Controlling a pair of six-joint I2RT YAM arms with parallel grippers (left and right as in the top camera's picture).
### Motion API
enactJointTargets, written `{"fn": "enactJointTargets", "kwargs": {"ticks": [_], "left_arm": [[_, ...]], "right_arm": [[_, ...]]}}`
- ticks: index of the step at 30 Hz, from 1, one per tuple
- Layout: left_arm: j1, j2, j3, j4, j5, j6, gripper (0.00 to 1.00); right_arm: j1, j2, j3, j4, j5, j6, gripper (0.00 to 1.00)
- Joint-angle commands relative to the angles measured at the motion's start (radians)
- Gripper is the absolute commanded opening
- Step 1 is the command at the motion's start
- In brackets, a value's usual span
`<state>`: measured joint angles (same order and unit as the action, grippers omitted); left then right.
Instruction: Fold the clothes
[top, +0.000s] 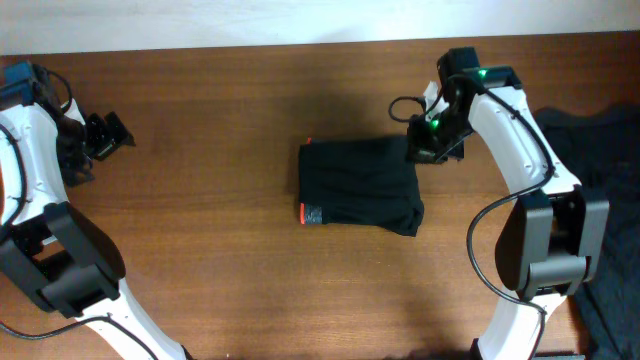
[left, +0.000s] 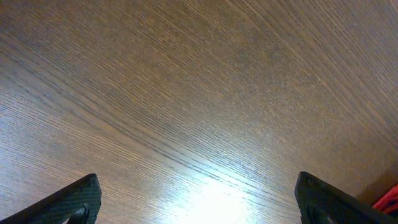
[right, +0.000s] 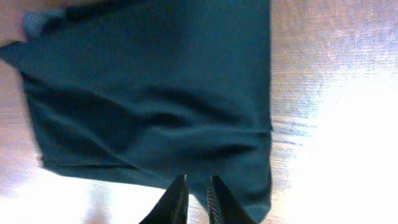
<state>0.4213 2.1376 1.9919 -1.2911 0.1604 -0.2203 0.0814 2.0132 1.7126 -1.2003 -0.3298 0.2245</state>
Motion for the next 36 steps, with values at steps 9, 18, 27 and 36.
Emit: {"fn": "enactJointTargets", "kwargs": {"ticks": [9,18,27,36], "left_arm": [[0.003,-0.026,0.015,-0.001,-0.003,0.009,0.99],[0.003,-0.026,0.015,-0.001,-0.003,0.009,0.99],[0.003,-0.026,0.015,-0.001,-0.003,0.009,0.99],[0.002,-0.026,0.015,-0.001,-0.003,0.009,0.99]], "right_arm": [[0.005,0.005,-0.231,0.07,0.03,-0.007,0.12],[0.071,0.005,-0.375,0.09,0.02,-0.01,0.1],[0.134,0.002,-0.381,0.102,0.016,-0.007,0.05],[0.119,-0.168,-0.239,-0.013,0.059,-0.032,0.04]]}}
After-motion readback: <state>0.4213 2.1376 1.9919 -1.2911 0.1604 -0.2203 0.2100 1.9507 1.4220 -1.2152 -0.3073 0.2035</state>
